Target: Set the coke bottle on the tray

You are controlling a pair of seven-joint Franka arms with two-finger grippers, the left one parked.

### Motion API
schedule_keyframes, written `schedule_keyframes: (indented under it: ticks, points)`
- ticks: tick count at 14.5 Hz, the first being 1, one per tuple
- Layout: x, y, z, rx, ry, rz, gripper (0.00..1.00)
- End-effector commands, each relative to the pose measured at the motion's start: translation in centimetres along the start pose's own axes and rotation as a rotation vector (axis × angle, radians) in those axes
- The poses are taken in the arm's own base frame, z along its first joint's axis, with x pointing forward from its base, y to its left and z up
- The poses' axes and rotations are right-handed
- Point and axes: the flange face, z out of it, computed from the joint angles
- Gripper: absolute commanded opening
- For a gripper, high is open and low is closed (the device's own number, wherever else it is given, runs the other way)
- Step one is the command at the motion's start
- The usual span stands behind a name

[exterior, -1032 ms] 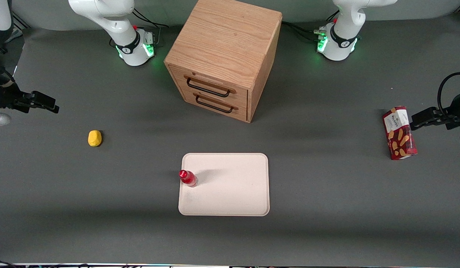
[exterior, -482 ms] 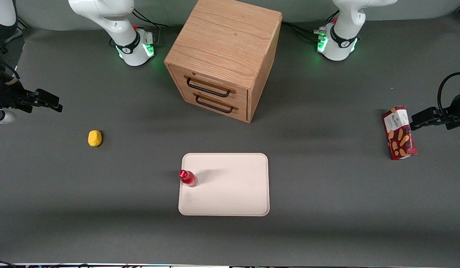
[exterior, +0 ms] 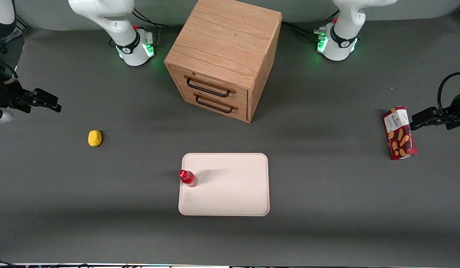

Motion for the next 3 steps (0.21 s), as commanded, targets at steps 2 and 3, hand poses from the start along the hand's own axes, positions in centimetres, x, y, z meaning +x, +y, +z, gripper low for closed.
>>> schedule_keyframes:
  ticks: [2,3]
  points:
    - [-0.36,-0.92,-0.67,0.005,0.012,-0.018,1.0]
    - [-0.38,-0.97,-0.66,0.002,0.011,-0.021,1.0]
